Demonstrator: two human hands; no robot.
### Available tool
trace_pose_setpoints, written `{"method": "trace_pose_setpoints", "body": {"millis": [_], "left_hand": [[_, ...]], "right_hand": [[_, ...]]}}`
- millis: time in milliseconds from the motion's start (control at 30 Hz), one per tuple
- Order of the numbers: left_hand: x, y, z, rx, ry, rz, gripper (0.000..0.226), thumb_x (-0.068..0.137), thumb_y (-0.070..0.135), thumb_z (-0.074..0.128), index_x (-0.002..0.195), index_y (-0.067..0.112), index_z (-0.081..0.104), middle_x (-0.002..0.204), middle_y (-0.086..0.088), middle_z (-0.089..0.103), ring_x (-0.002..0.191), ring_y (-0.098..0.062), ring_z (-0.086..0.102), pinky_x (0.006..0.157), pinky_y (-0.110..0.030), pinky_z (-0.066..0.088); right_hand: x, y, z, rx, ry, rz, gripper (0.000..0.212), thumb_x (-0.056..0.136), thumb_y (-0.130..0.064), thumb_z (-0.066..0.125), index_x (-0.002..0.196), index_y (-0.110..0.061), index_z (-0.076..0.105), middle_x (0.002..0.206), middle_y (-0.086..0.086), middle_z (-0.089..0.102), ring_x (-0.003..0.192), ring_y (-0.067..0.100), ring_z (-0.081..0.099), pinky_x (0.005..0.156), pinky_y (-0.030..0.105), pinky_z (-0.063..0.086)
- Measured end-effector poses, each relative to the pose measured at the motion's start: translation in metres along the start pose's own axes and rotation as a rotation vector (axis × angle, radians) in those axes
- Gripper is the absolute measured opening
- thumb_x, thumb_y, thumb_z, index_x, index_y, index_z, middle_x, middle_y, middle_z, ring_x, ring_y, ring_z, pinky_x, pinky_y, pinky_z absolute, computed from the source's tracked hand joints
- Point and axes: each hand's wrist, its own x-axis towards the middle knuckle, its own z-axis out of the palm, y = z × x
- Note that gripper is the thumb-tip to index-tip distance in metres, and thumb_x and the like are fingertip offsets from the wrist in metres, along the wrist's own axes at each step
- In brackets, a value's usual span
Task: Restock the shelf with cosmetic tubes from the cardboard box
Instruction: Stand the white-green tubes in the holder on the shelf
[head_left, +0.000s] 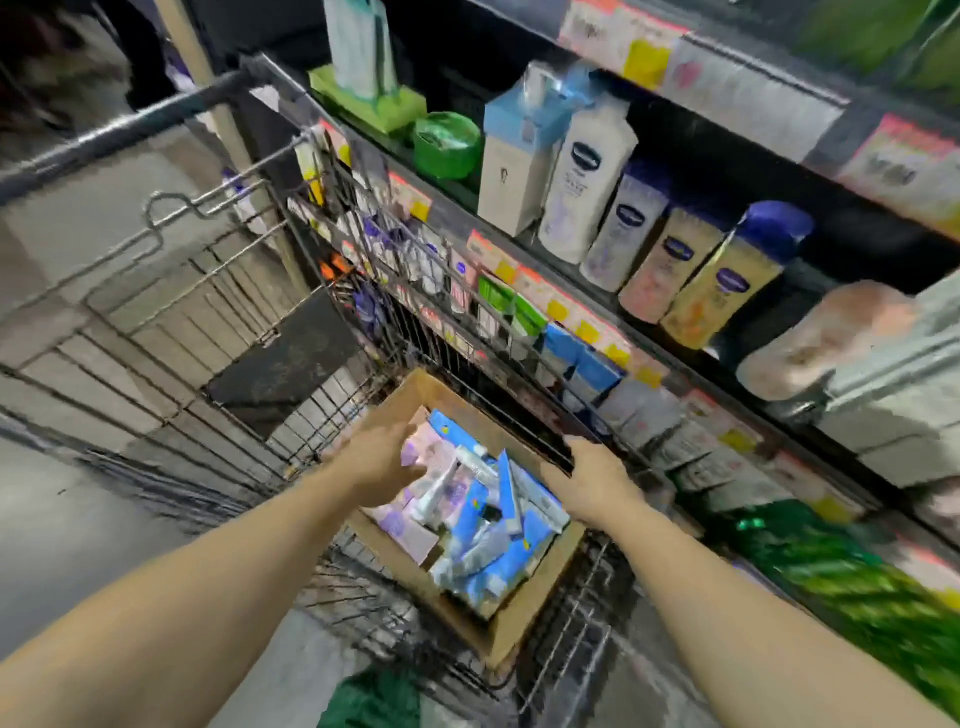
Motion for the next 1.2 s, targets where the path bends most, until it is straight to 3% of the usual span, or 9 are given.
{"method": "trace_pose_setpoints", "body": {"millis": [200, 333, 467, 567, 767, 867, 967, 1067, 1200], "left_hand": [[0.046, -0.026, 0.048, -0.181, -0.196, -0.078, 0.064, 0.092, 0.033, 0.062, 0.146, 0.011, 0.036, 0.146, -0.012, 0.044, 0.130, -0.028, 0.046, 0.104, -0.030, 0.038], [0.080, -0.043, 0.090, -0.300, -0.257, -0.180, 0.059, 0.091, 0.029, 0.064, 0.141, 0.007, 0.041, 0.137, -0.013, 0.053, 0.122, -0.027, 0.054, 0.095, -0.026, 0.042], [0.111, -0.057, 0.136, -0.442, -0.248, -0.295, 0.036, 0.087, 0.015, 0.067, 0.118, 0.004, 0.051, 0.100, -0.011, 0.058, 0.088, -0.027, 0.062, 0.075, -0.031, 0.051], [0.122, -0.057, 0.172, -0.433, -0.221, -0.333, 0.022, 0.086, 0.014, 0.067, 0.102, 0.009, 0.052, 0.095, -0.016, 0.061, 0.090, -0.034, 0.064, 0.080, -0.043, 0.054], [0.124, -0.048, 0.197, -0.256, -0.078, -0.405, 0.027, 0.075, 0.034, 0.068, 0.094, 0.015, 0.061, 0.091, -0.005, 0.068, 0.088, -0.028, 0.065, 0.072, -0.031, 0.049], [0.125, -0.041, 0.180, -0.175, -0.193, -0.383, 0.023, 0.075, 0.036, 0.070, 0.077, 0.014, 0.062, 0.078, -0.004, 0.065, 0.075, -0.025, 0.060, 0.063, -0.031, 0.046], [0.123, -0.033, 0.155, -0.366, -0.416, -0.392, 0.026, 0.081, 0.030, 0.070, 0.078, 0.007, 0.061, 0.067, -0.007, 0.058, 0.060, -0.022, 0.054, 0.053, -0.028, 0.047], [0.103, -0.021, 0.133, -0.748, -0.582, -0.441, 0.019, 0.084, 0.022, 0.072, 0.091, 0.010, 0.060, 0.082, -0.007, 0.062, 0.076, -0.020, 0.060, 0.067, -0.030, 0.052], [0.073, 0.003, 0.135, -0.895, -0.554, -0.220, 0.036, 0.071, 0.020, 0.079, 0.096, 0.009, 0.057, 0.085, -0.010, 0.065, 0.073, -0.016, 0.061, 0.066, -0.033, 0.052]], "right_hand": [[0.015, 0.002, 0.062, 0.065, -0.053, 0.106, 0.044, 0.094, -0.039, 0.052, 0.129, -0.014, 0.051, 0.127, 0.013, 0.058, 0.117, 0.031, 0.054, 0.090, 0.034, 0.044], [0.027, 0.009, 0.100, 0.114, -0.138, 0.182, 0.047, 0.097, -0.039, 0.049, 0.137, -0.014, 0.044, 0.138, 0.013, 0.050, 0.123, 0.031, 0.050, 0.090, 0.033, 0.042], [0.046, 0.021, 0.135, 0.186, -0.182, 0.225, 0.048, 0.097, -0.040, 0.049, 0.137, -0.015, 0.044, 0.132, 0.011, 0.054, 0.106, 0.029, 0.056, 0.079, 0.032, 0.044], [0.058, 0.030, 0.159, 0.280, -0.184, 0.232, 0.047, 0.095, -0.039, 0.052, 0.137, -0.018, 0.046, 0.130, 0.006, 0.056, 0.111, 0.028, 0.058, 0.082, 0.031, 0.045], [0.068, 0.036, 0.179, 0.287, -0.199, 0.219, 0.045, 0.098, -0.039, 0.047, 0.140, -0.023, 0.044, 0.140, 0.001, 0.050, 0.122, 0.023, 0.052, 0.100, 0.037, 0.044], [0.070, 0.036, 0.179, 0.312, -0.212, 0.237, 0.041, 0.098, -0.040, 0.047, 0.137, -0.026, 0.046, 0.137, -0.003, 0.052, 0.118, 0.021, 0.054, 0.100, 0.043, 0.045], [0.073, 0.031, 0.177, 0.418, -0.221, 0.275, 0.037, 0.096, -0.041, 0.048, 0.131, -0.029, 0.050, 0.129, -0.004, 0.057, 0.107, 0.016, 0.057, 0.097, 0.039, 0.046], [0.077, 0.014, 0.169, 0.666, -0.282, 0.318, 0.039, 0.096, -0.039, 0.051, 0.130, -0.020, 0.053, 0.116, -0.001, 0.060, 0.089, 0.015, 0.059, 0.083, 0.028, 0.045], [0.073, -0.010, 0.163, 1.038, -0.472, 0.417, 0.028, 0.092, -0.044, 0.058, 0.103, -0.019, 0.057, 0.099, 0.004, 0.064, 0.086, 0.018, 0.063, 0.088, 0.040, 0.052]]}}
